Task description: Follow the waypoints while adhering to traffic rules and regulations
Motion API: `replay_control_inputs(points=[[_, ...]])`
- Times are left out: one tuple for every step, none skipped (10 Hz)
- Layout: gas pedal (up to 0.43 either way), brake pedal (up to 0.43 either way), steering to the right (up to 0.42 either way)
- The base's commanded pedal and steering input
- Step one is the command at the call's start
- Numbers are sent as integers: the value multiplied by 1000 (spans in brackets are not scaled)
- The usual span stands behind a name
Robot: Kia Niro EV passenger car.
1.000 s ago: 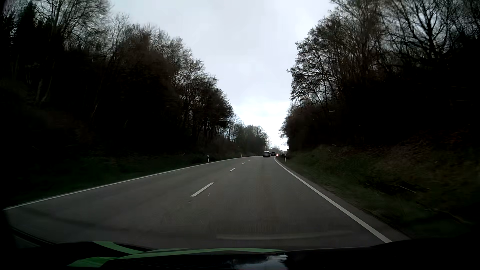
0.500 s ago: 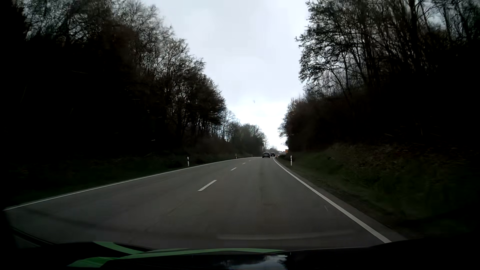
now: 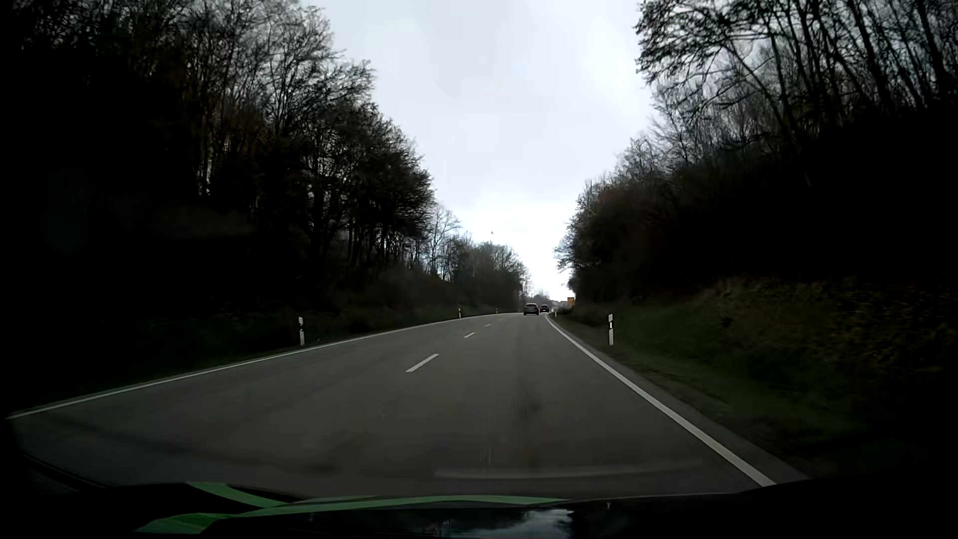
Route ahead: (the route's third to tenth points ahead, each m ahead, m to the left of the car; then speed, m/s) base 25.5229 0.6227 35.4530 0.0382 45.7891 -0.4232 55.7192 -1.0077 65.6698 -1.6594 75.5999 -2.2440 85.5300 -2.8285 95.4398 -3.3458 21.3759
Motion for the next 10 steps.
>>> replay_control_inputs(points=[[197, 0, 1], [197, 0, 1], [197, 0, 0], [197, 0, 0], [197, 0, 0], [197, 0, 1], [197, 0, 0], [197, 0, 0], [197, 0, 1], [197, 0, 1]])
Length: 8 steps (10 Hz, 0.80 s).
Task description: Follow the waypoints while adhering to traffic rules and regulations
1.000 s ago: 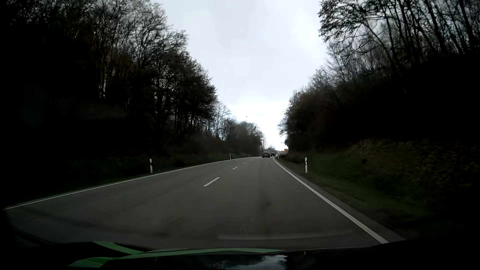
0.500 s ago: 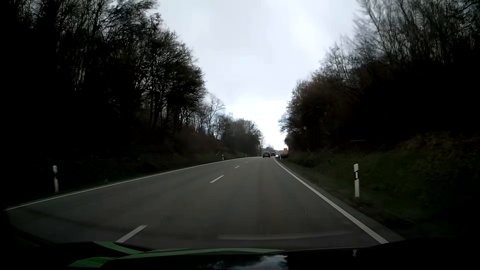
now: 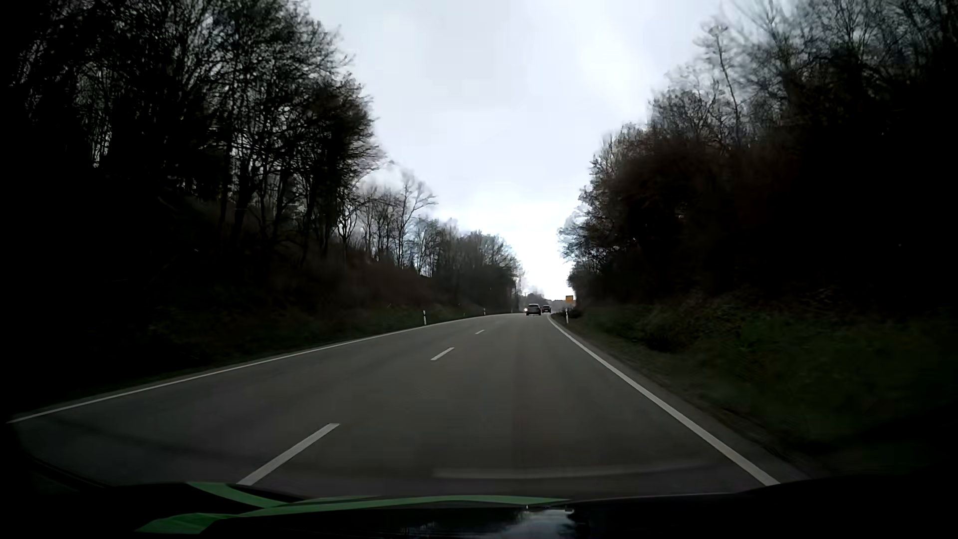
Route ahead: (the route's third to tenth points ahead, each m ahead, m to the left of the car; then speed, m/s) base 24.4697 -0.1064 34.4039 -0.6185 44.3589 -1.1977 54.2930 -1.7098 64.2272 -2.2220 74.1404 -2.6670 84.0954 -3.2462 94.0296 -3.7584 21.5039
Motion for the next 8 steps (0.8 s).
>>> replay_control_inputs(points=[[197, 0, 1], [197, 0, 0], [197, 0, 1], [197, 0, 1], [197, 0, 1], [197, 0, 1], [197, 0, 1], [197, 0, 1]])
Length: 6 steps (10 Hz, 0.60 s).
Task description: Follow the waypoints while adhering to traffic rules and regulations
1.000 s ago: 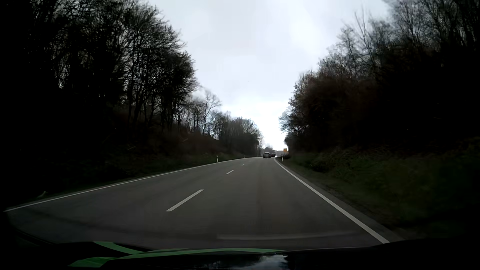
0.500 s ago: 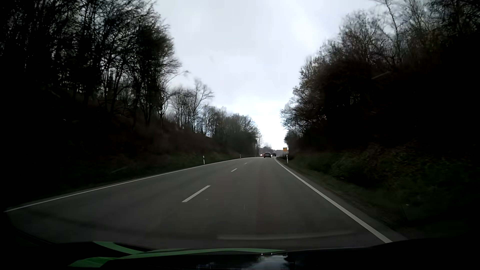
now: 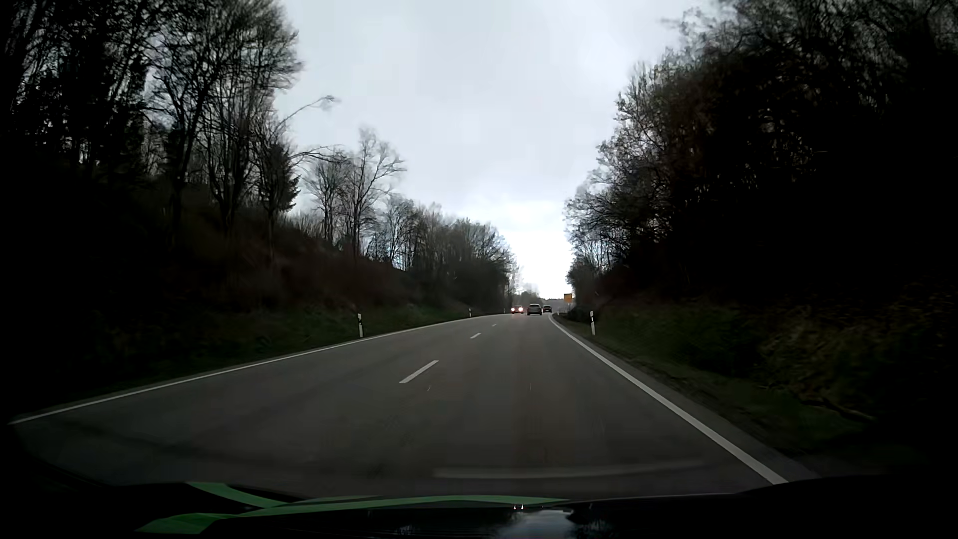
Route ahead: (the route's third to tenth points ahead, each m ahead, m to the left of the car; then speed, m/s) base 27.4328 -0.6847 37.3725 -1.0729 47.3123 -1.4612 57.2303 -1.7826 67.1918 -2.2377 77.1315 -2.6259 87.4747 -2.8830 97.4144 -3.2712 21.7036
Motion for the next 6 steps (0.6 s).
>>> replay_control_inputs(points=[[197, 0, 1], [197, 0, 1], [197, 0, 1], [197, 0, 1], [197, 0, 2], [197, 0, 2]])
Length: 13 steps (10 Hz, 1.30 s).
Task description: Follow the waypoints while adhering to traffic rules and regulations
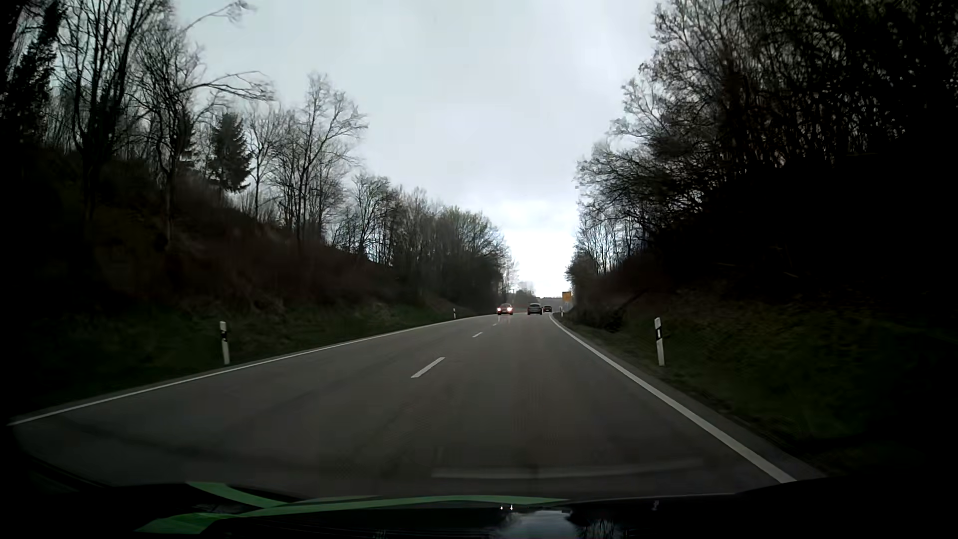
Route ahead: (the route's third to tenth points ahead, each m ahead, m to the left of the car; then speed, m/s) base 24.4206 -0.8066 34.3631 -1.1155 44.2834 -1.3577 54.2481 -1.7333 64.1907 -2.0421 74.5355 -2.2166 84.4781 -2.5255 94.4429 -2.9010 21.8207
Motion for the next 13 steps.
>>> replay_control_inputs(points=[[197, 0, 3], [197, 0, 3], [197, 0, 3], [197, 0, 3], [197, 0, 3], [197, 0, 3], [197, 0, 3], [197, 0, 3], [197, 0, 3], [197, 0, 3], [197, 0, 3], [197, 0, 3], [197, 0, 3]])
